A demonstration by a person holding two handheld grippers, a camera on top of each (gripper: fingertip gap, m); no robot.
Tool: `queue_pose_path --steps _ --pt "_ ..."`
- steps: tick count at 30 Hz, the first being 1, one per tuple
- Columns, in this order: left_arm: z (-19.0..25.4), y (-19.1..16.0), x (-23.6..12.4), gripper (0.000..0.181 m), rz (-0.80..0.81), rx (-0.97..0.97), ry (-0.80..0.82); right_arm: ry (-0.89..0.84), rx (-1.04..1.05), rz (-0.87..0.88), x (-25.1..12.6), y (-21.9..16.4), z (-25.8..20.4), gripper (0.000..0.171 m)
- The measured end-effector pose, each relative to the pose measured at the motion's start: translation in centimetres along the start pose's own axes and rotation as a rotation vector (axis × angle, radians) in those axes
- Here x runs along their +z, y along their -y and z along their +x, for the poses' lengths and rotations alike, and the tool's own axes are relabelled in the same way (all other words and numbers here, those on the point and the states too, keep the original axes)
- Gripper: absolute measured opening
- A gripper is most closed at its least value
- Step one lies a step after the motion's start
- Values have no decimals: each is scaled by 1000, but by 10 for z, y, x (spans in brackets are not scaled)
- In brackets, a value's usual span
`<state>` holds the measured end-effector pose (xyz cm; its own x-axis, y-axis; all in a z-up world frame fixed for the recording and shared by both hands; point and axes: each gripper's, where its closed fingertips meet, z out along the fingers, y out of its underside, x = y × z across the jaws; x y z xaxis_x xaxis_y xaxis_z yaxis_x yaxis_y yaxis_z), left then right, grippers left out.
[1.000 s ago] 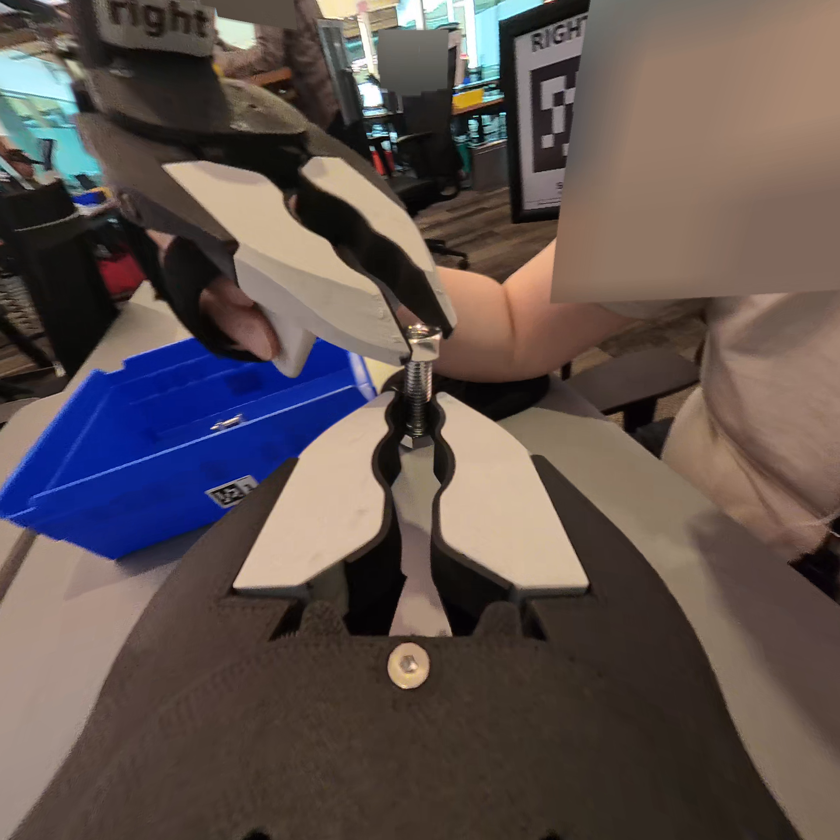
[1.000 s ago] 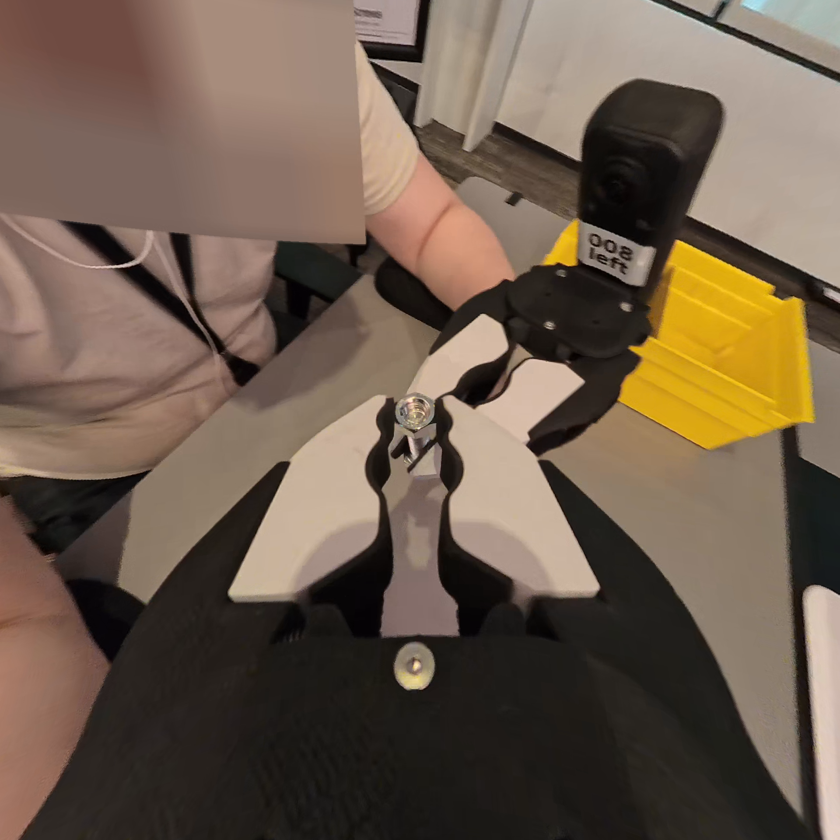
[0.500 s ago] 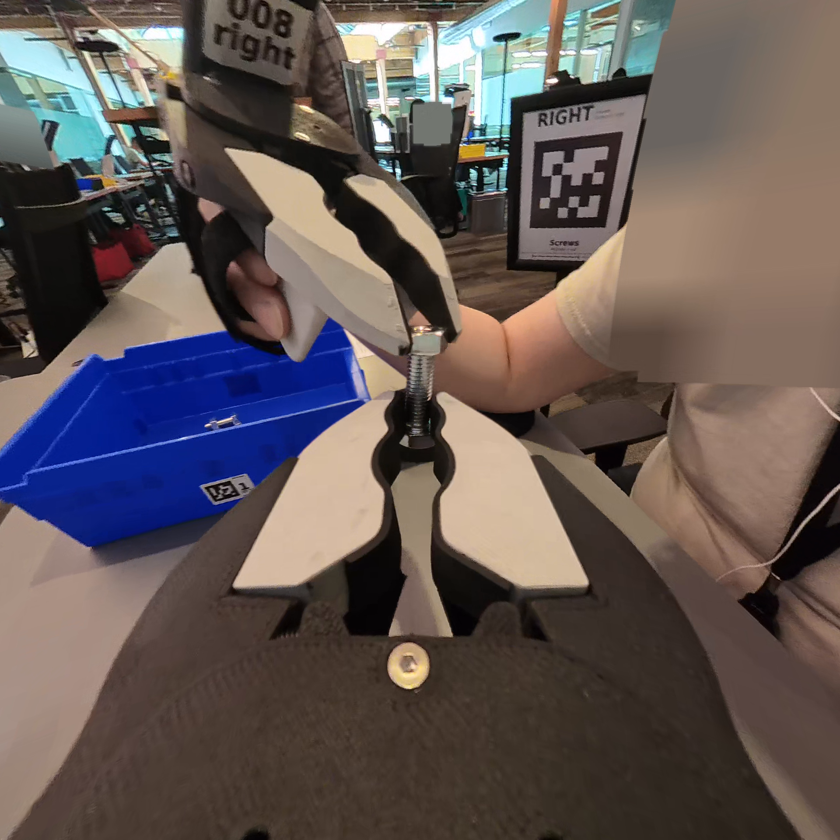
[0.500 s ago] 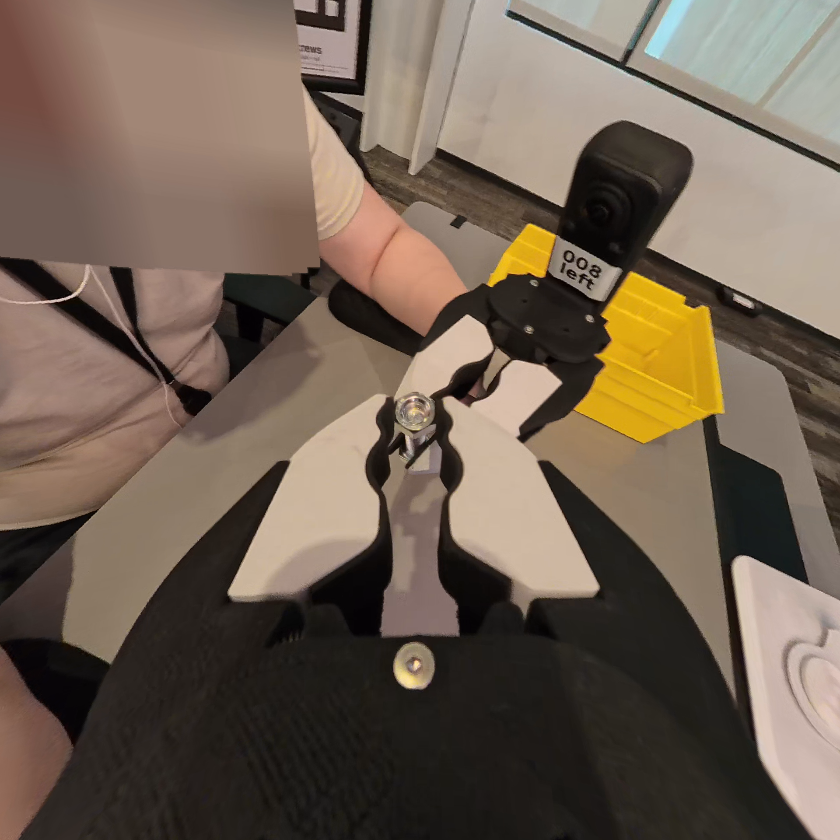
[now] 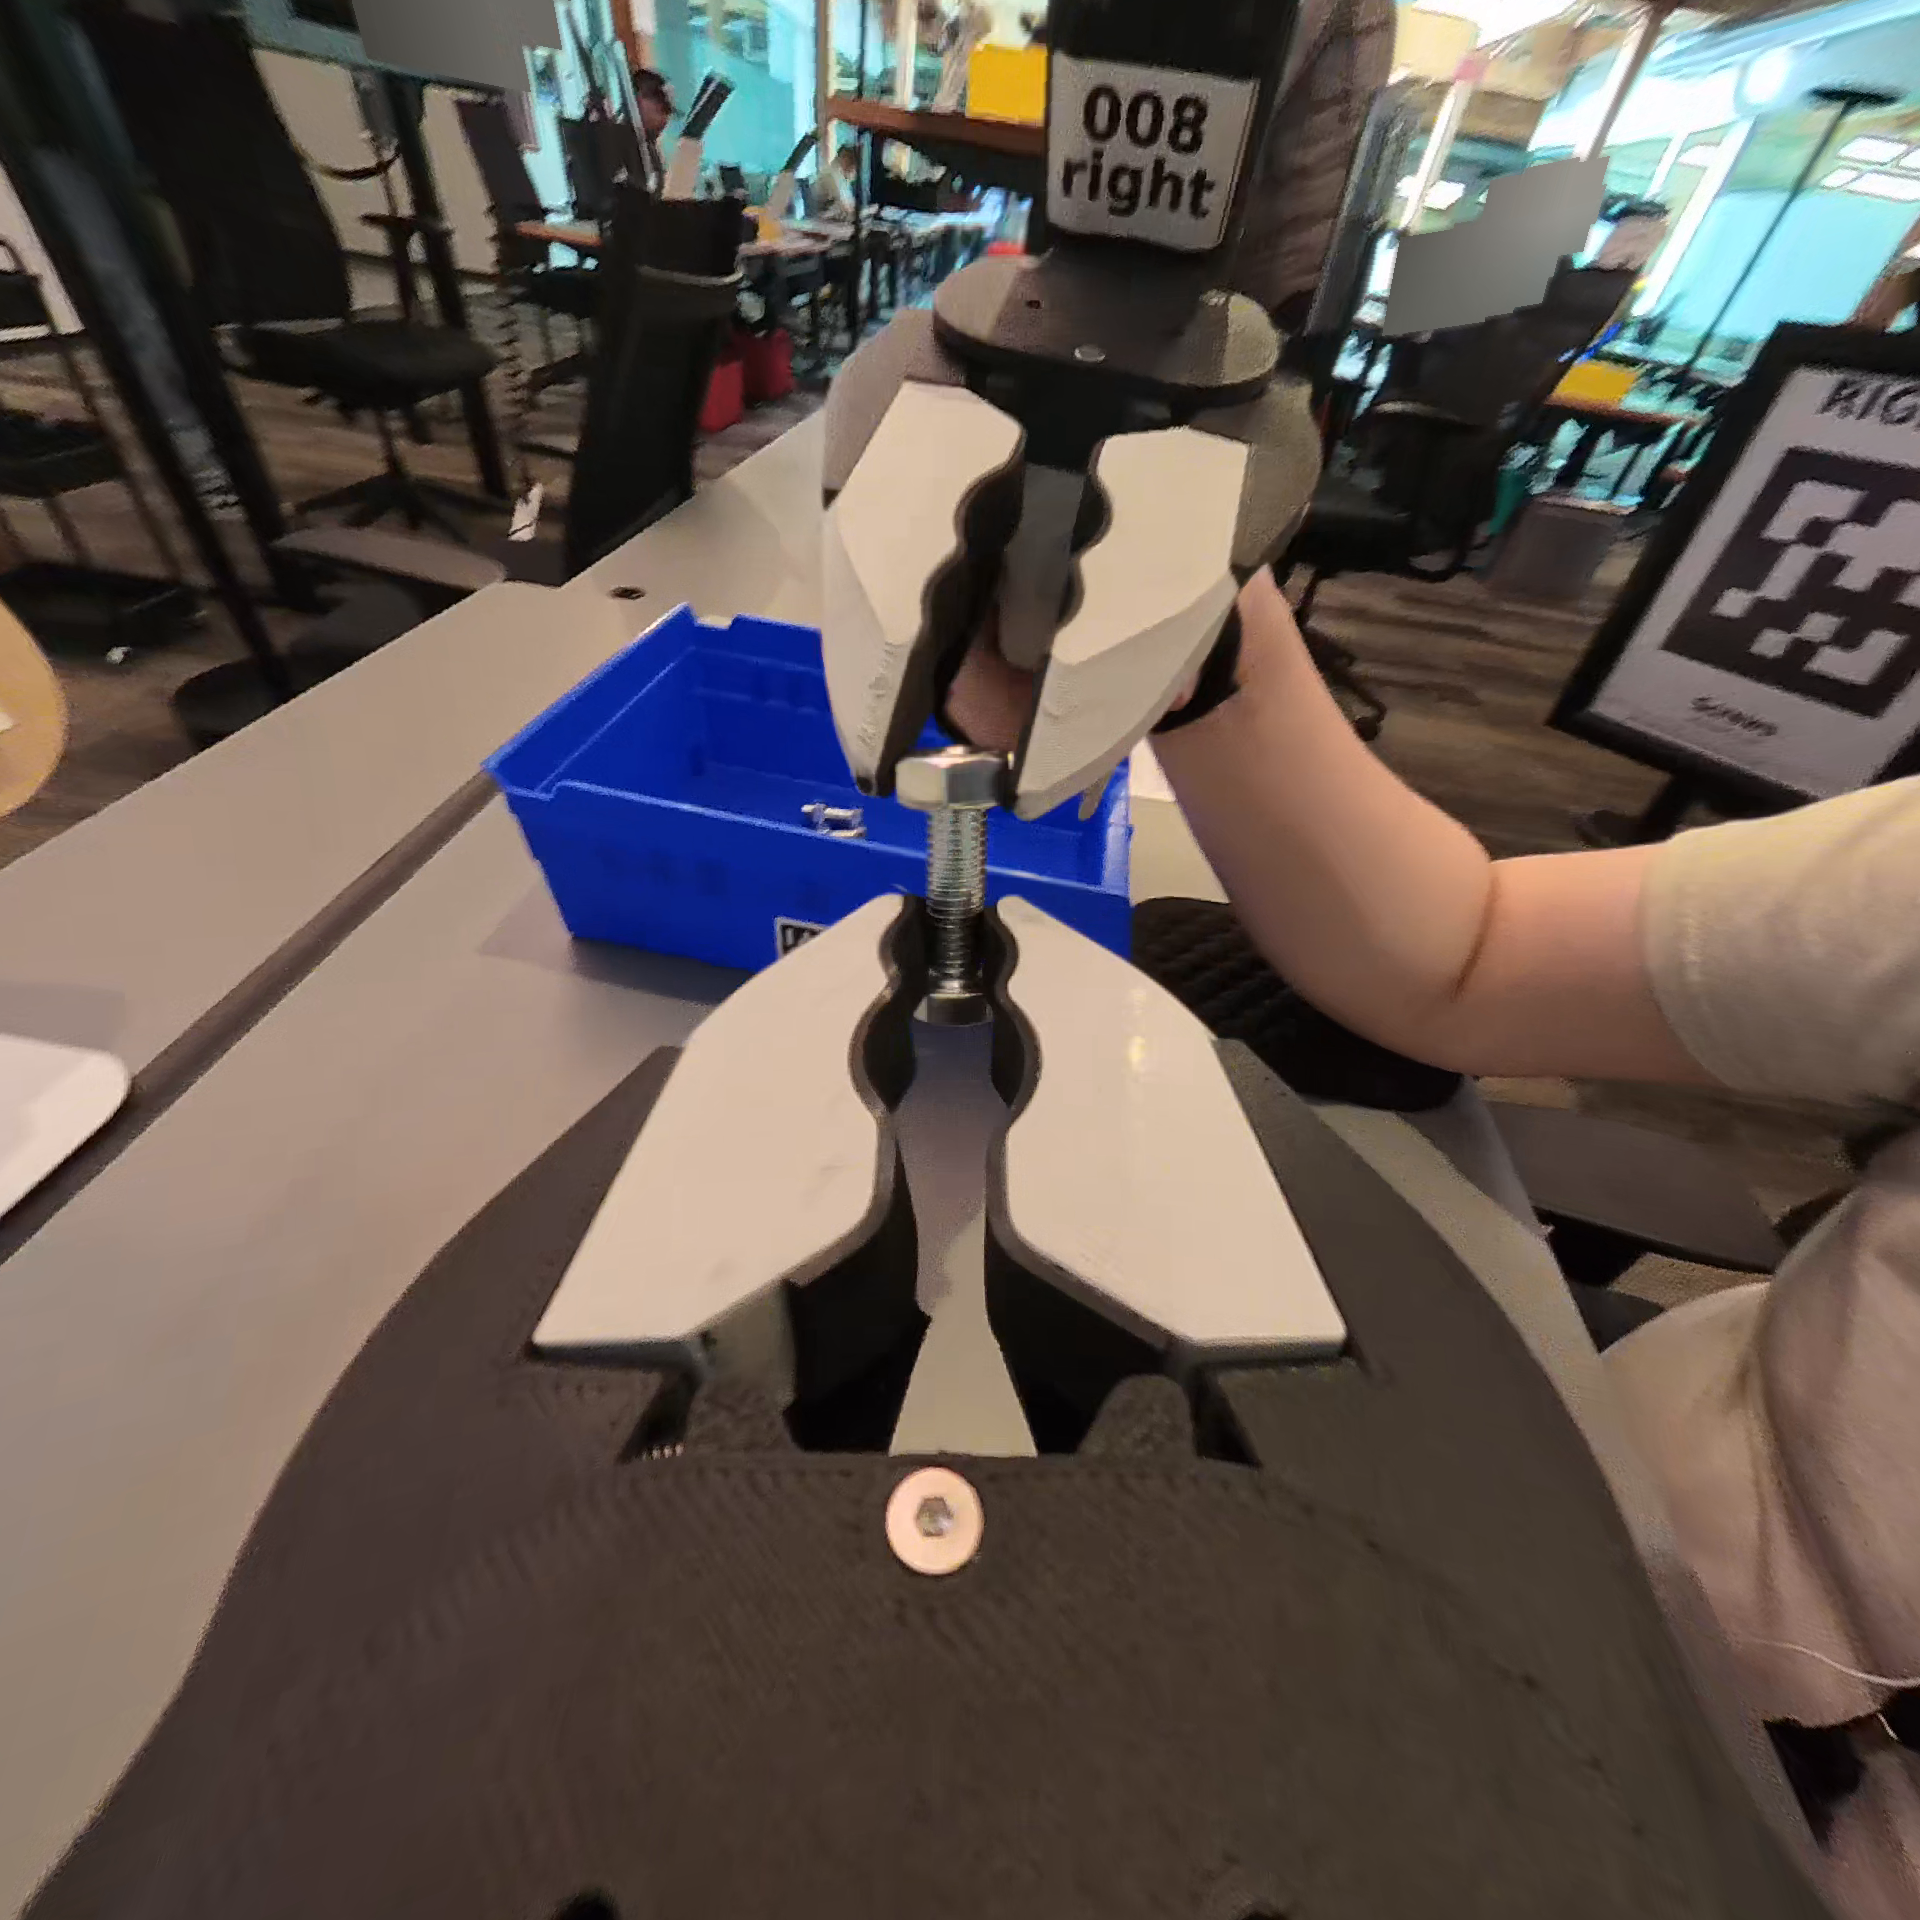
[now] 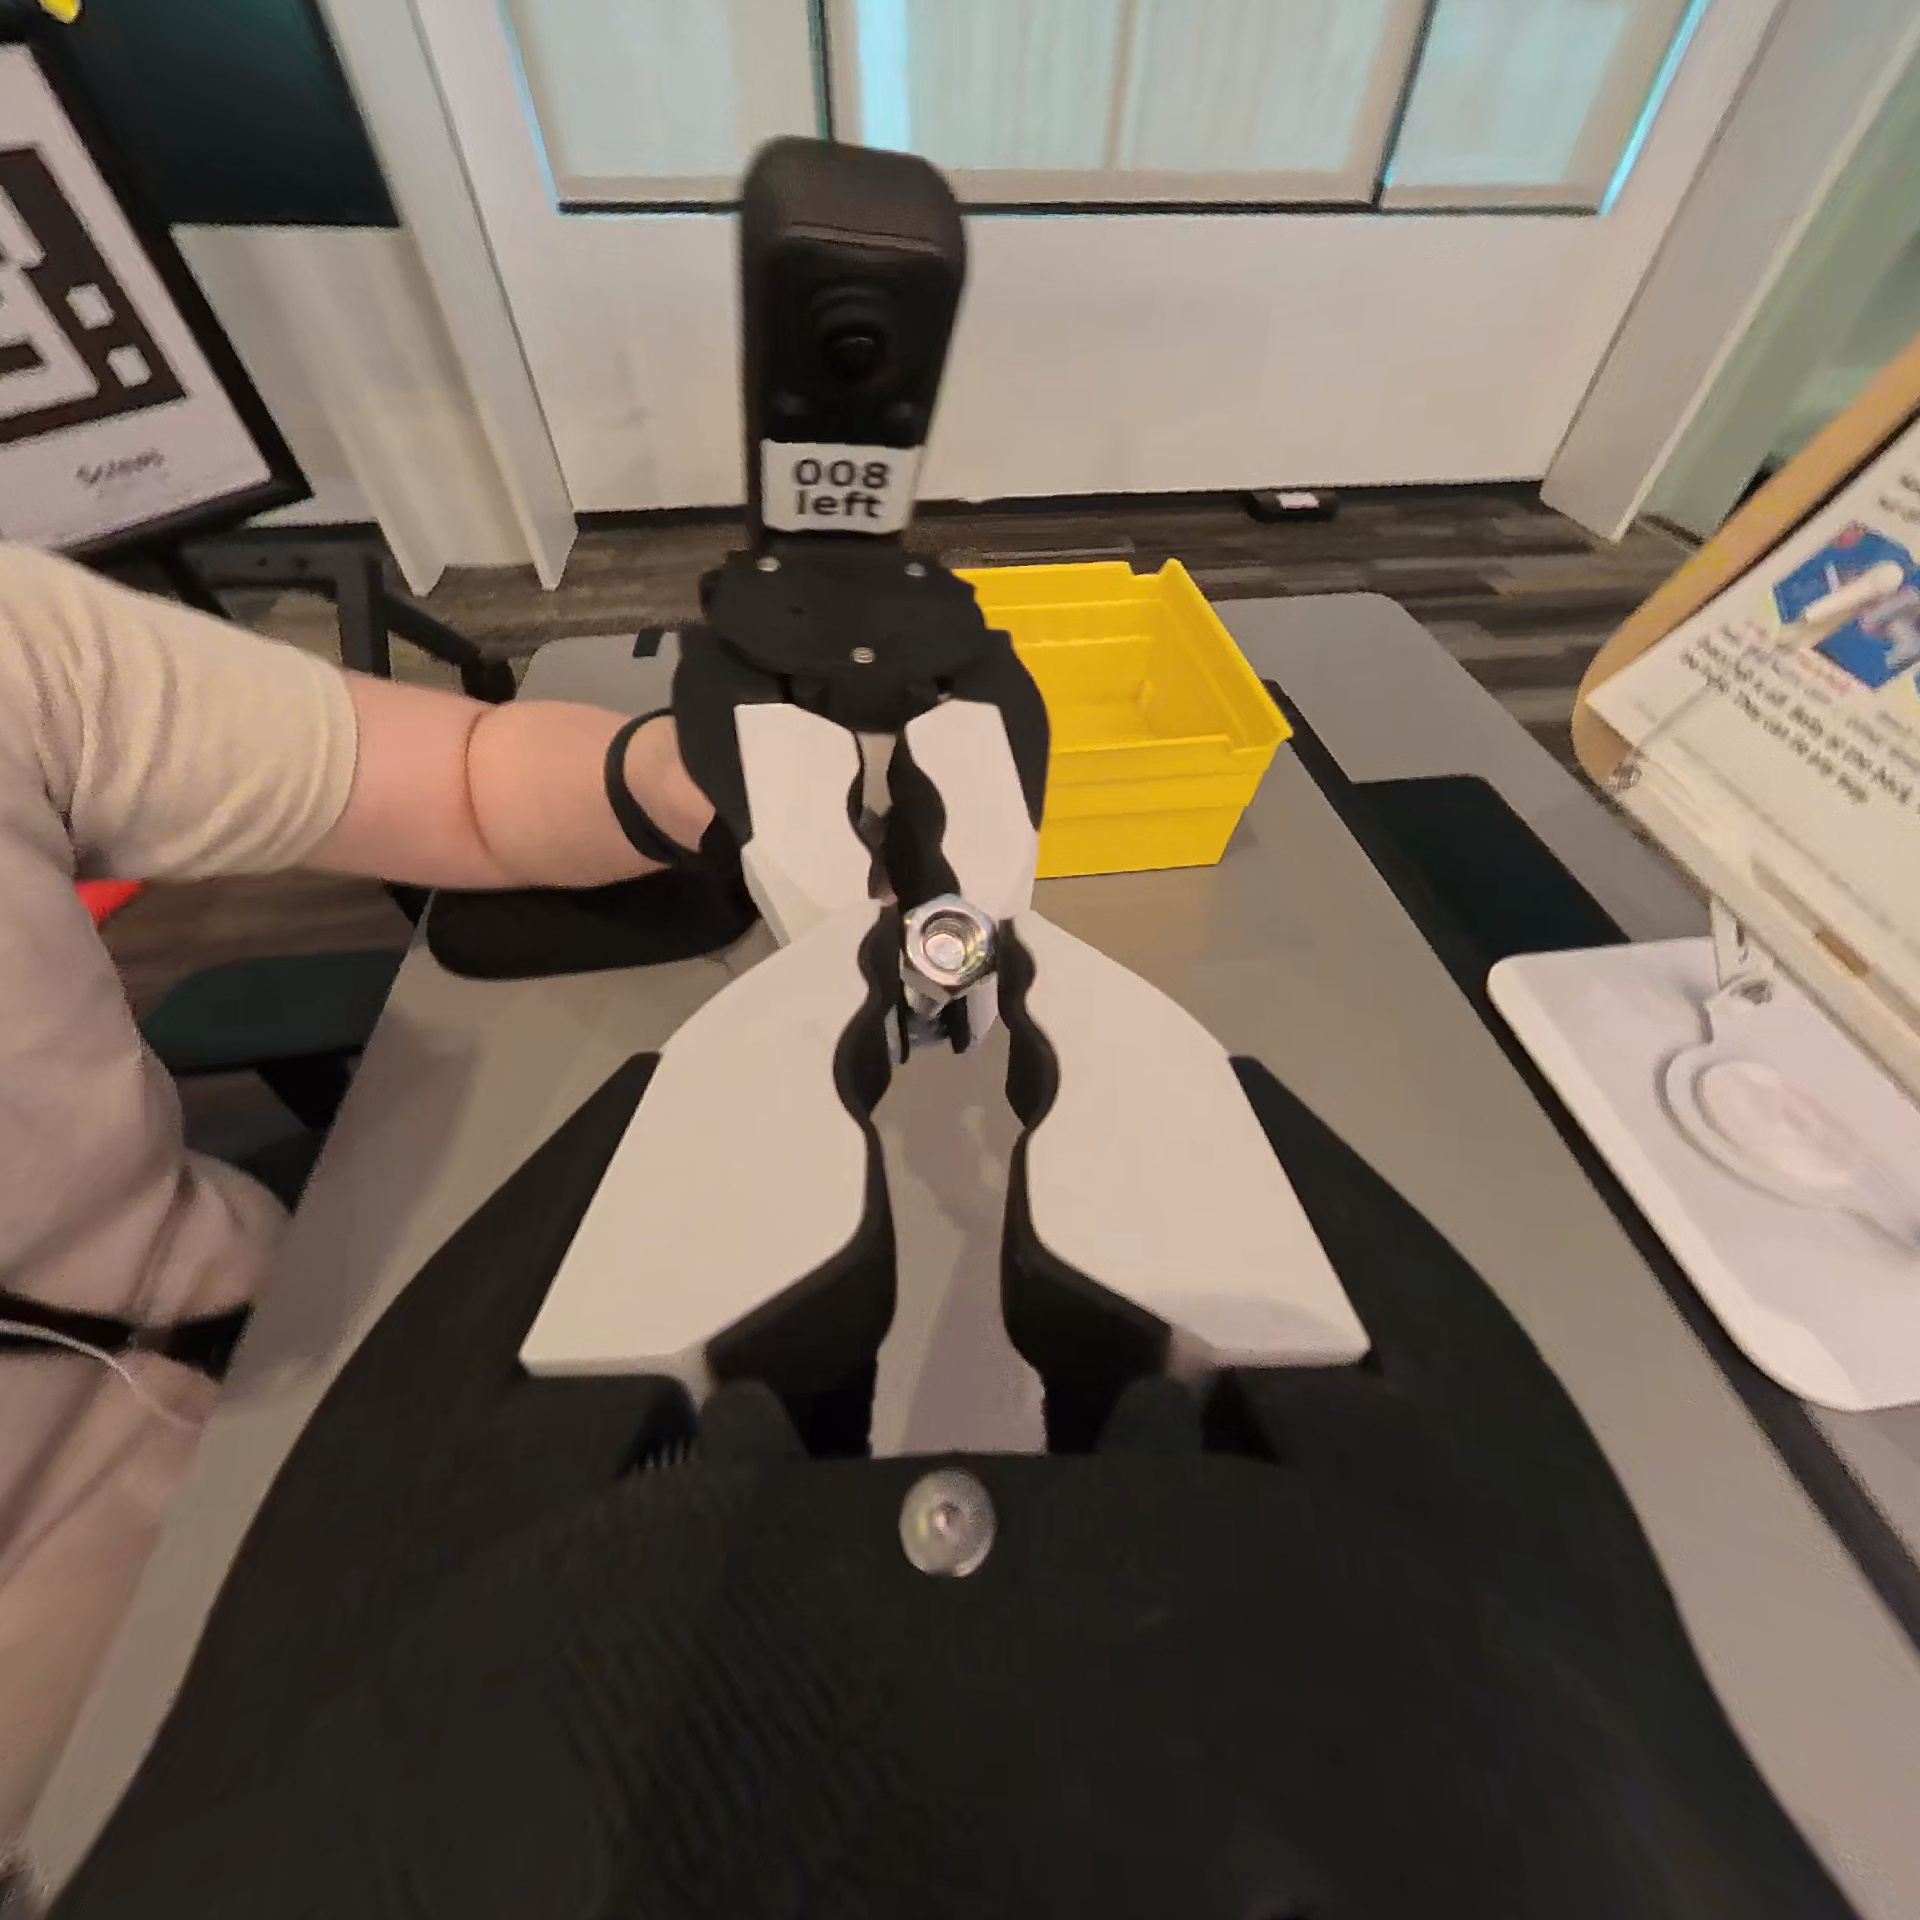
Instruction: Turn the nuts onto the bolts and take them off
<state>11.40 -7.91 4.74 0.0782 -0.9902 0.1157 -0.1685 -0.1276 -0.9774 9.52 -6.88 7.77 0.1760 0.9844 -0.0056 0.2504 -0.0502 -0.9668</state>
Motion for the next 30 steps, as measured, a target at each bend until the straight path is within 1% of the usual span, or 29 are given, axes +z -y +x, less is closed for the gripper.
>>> queue_pose_path --steps 3,7,10,14,21,27,30 --pt "-6 0 -3 9 -22 7 51 -21 94 15 4 1 5 19" --pt "-9 3 -5 9 -4 -16 68 -66 124 24 5 4 9 19" --pt "-8 6 -7 9 0 -10 68 -81 109 38 6 9 7 19" --pt "-1 13 -9 9 26 -31 29 -45 103 78 3 16 1 19" --pt "3 17 -10 9 51 -25 11 -42 22 92 3 20 -4 20" --pt "7 24 -13 10 84 -19 -10 -28 4 184 -4 34 -7 29" --pt "12 28 -15 10 115 -21 -51 -12 10 245 -10 41 -7 29"
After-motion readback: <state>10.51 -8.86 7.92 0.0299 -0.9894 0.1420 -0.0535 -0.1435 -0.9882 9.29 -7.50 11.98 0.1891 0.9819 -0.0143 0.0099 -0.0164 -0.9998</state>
